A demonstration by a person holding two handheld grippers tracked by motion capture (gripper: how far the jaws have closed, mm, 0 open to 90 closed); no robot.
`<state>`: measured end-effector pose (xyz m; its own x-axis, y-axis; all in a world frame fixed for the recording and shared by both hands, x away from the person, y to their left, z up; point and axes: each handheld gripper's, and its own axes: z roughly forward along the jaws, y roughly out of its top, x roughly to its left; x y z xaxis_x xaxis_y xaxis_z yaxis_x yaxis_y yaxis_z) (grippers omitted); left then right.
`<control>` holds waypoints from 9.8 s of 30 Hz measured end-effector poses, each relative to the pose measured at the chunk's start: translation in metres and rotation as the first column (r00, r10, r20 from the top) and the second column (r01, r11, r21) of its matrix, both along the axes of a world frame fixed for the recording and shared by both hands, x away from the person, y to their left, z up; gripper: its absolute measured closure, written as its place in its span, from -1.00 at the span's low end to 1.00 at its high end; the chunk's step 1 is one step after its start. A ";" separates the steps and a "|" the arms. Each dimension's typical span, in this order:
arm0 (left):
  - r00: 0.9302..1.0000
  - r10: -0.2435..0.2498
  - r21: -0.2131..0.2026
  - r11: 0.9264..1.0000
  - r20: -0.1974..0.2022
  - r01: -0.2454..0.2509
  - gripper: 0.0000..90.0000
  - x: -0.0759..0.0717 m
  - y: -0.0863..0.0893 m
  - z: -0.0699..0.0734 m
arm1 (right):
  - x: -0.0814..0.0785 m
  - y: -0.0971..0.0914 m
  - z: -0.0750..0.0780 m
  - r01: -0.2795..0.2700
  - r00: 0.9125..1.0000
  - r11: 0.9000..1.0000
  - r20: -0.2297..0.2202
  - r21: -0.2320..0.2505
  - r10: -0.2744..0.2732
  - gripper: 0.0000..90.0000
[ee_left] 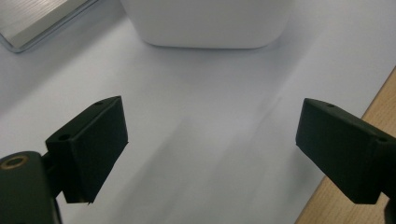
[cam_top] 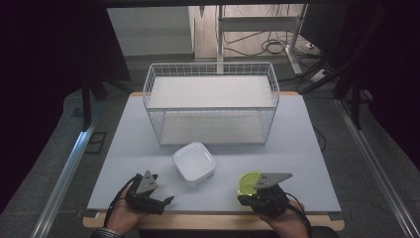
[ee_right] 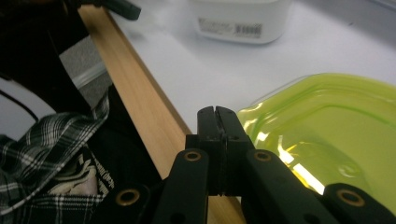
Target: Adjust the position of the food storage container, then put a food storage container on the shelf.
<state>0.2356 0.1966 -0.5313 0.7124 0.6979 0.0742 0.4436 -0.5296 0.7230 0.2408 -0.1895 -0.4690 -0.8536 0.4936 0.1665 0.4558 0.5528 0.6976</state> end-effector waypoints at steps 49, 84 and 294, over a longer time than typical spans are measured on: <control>1.000 -0.003 0.039 0.999 -0.010 0.004 -0.80 0.000 -0.004 -0.002 | 0.050 -0.059 -0.008 0.205 0.979 0.978 -0.010 -0.024 -0.205 0.99; 0.993 0.088 -0.045 0.995 -0.072 -0.092 0.11 0.030 0.008 0.008 | 0.064 -0.079 -0.010 0.288 0.957 0.958 0.049 -0.010 -0.287 0.97; 0.978 0.054 -0.366 0.922 -0.202 -0.127 0.75 0.046 -0.061 0.038 | 0.068 0.021 -0.005 0.326 0.944 0.938 -0.086 0.116 -0.318 0.73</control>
